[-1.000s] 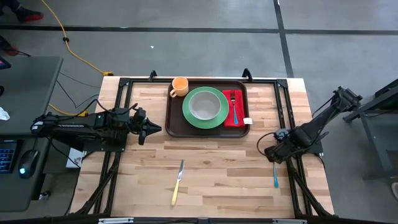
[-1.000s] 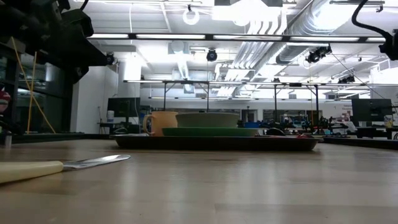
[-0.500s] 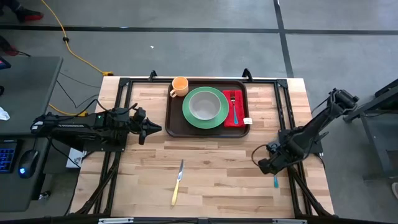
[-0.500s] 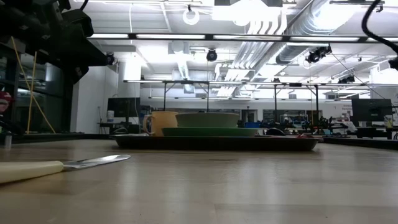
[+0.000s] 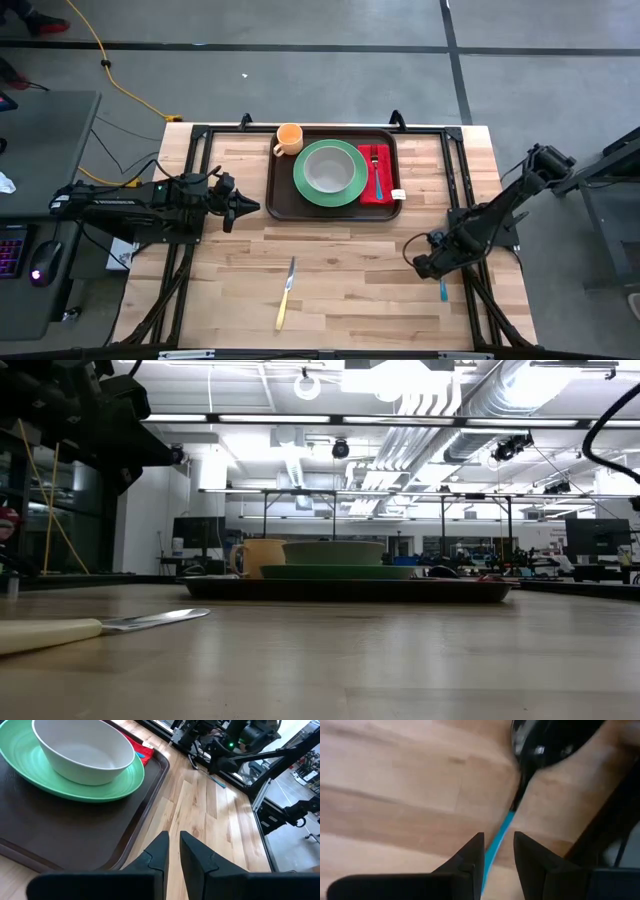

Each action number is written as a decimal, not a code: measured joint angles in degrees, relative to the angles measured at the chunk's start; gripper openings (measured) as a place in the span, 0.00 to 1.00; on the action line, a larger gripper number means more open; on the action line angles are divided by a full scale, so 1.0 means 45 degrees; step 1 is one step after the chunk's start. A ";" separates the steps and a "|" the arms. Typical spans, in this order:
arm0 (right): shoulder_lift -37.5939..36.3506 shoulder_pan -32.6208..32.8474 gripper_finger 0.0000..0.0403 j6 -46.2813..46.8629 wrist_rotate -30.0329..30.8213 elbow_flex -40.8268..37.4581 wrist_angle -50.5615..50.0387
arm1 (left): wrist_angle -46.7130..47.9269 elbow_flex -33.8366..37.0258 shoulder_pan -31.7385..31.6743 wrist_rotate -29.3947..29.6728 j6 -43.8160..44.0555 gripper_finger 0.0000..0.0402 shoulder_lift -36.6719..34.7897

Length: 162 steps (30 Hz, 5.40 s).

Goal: Set up tray
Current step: Put the blue spoon on top of the red napkin to the left of the blue fork

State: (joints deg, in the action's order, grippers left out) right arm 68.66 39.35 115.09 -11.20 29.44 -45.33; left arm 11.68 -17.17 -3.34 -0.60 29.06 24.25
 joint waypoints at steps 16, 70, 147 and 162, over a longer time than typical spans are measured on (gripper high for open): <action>-0.0029 -0.1227 0.21 -0.0108 -0.0113 -0.0910 0.0616 | 0.0000 0.0001 -0.0004 0.0015 0.0063 0.19 0.0000; 0.0015 -0.3084 0.00 -0.0651 0.0493 0.1376 -0.0945 | 0.0102 0.0001 -0.0004 0.0267 -0.0180 0.19 0.0000; 0.3848 -1.5504 0.00 -1.4625 0.0792 0.7371 0.0127 | 0.0107 -0.0002 -0.0004 0.0393 -0.0375 0.19 0.0005; 0.5968 -1.6696 0.00 -1.5636 0.0498 0.9373 -0.0657 | 0.0112 0.0001 -0.0004 0.0388 -0.0413 0.19 0.0005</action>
State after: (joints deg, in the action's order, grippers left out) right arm 95.52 -35.78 44.73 -8.95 71.61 -48.29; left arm 12.19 -17.17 -3.36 1.15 27.20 24.27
